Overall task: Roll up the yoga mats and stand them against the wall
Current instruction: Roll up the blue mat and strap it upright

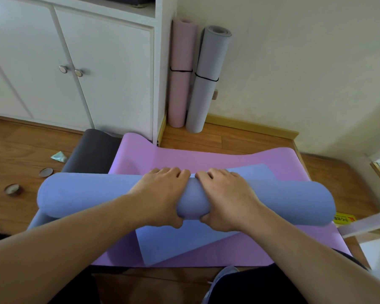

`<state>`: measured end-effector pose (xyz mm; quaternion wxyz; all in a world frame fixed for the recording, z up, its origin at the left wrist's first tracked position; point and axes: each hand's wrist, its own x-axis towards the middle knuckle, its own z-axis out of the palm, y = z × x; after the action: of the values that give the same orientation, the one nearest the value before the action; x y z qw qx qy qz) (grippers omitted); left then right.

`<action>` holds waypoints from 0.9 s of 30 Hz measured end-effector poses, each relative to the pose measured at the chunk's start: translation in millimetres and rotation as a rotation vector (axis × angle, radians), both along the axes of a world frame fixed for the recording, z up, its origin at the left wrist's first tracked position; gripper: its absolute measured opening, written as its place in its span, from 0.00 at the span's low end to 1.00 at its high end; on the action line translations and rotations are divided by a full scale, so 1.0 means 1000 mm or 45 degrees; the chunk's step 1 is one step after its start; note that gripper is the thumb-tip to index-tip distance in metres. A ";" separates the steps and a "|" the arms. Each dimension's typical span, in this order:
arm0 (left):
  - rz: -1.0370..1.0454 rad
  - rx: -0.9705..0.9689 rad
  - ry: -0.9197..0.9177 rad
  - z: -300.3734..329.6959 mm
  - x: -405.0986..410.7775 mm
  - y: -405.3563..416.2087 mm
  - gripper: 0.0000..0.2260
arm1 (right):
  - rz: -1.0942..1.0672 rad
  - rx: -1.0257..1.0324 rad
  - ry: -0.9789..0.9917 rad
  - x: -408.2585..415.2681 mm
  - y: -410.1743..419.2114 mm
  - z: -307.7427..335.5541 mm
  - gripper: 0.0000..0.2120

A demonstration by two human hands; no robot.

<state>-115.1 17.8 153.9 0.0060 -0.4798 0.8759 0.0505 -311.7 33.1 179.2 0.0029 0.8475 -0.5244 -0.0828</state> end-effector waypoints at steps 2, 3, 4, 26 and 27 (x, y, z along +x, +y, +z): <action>-0.010 -0.116 -0.085 -0.003 -0.004 0.001 0.40 | -0.039 0.011 -0.054 -0.002 -0.002 0.004 0.32; -0.001 -0.138 -0.109 -0.004 -0.006 0.002 0.39 | -0.058 0.022 -0.077 -0.003 -0.003 0.005 0.31; 0.009 -0.137 -0.108 -0.003 -0.007 0.002 0.37 | -0.063 0.027 -0.087 -0.003 -0.003 0.005 0.31; 0.096 -0.044 0.082 0.010 0.002 -0.011 0.36 | 0.083 -0.193 0.058 0.000 0.001 -0.001 0.53; 0.110 0.009 0.107 0.012 0.003 -0.010 0.37 | 0.083 -0.191 0.082 0.000 0.000 0.000 0.54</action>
<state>-112.5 7.5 166.3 -0.0312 -0.5145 0.8537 0.0739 -312.1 33.0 179.2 0.0859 0.8584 -0.5009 -0.0704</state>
